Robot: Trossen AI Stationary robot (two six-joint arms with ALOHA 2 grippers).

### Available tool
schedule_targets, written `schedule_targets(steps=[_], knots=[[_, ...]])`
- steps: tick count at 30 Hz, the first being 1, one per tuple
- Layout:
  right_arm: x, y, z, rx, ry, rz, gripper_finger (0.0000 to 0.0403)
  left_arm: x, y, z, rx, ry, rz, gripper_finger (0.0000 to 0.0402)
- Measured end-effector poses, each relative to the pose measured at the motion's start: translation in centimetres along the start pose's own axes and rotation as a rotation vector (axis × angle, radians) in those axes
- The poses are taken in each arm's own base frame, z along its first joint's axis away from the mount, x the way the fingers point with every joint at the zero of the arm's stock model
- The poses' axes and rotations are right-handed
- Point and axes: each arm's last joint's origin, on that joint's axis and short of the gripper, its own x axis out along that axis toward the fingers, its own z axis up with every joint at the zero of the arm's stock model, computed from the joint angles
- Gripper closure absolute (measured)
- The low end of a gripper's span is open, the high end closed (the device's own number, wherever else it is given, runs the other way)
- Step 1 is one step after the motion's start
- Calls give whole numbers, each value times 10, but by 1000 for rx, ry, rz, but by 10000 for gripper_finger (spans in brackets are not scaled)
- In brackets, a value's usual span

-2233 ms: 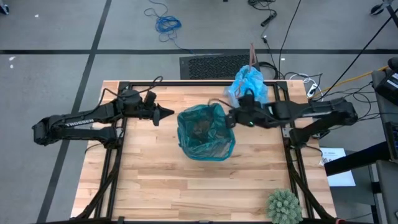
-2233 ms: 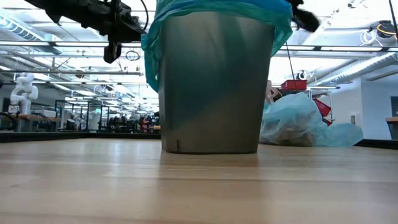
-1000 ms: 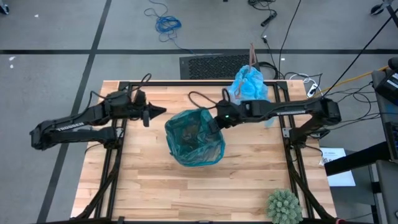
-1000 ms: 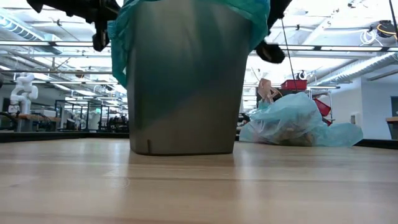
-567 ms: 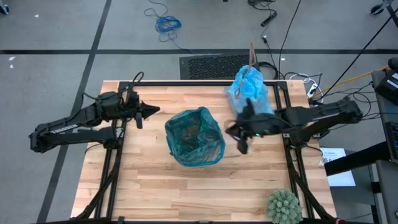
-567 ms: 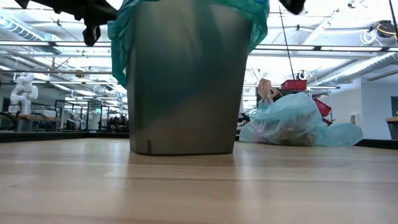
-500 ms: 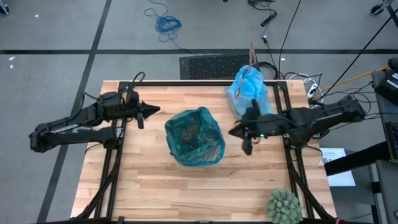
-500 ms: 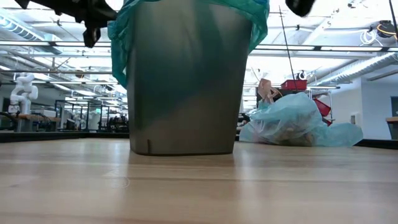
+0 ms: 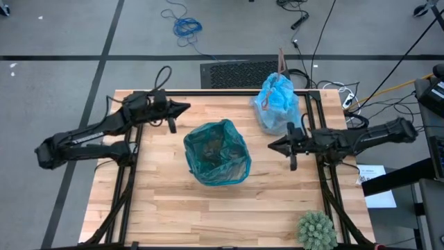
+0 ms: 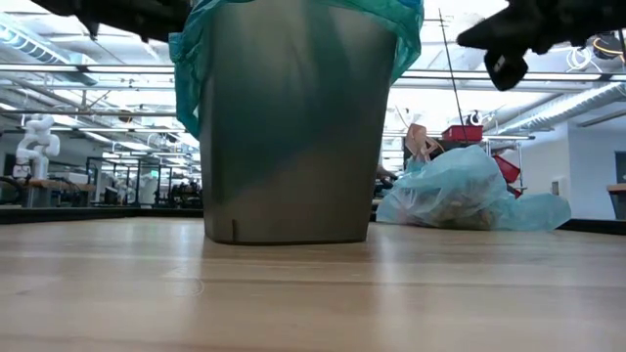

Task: Place trash/remove bag and relplace
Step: Return to Home Position

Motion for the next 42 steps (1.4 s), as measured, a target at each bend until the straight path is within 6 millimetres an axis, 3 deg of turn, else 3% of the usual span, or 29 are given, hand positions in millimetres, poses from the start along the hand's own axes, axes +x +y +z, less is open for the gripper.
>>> schedule_targets(steps=[5,10,17,22,27,33,38,42], knots=[[-23,-17,-12,-22,-75,26,403,-2,9,-13,12,33,-47,402],[-40,-30,-38,-18,-160,18,403,-30,9,-31,-4,-12,23,402],[-47,-40,-63,-22,-199,7,403,-49,8,-77,-106,-25,84,402],[-43,-46,-76,-22,-69,-66,403,-47,8,-107,-84,-41,106,402],[-44,-47,-74,-46,-69,-88,403,-45,4,-136,-105,-56,84,402],[-45,-45,-73,-158,-80,-57,403,-46,-10,-148,-70,-10,2,402],[-45,-45,-75,-191,-54,-33,403,-48,-20,-162,-49,137,-70,402],[-45,-45,-75,-207,-54,-31,403,-49,-27,-162,-24,127,-110,402]])
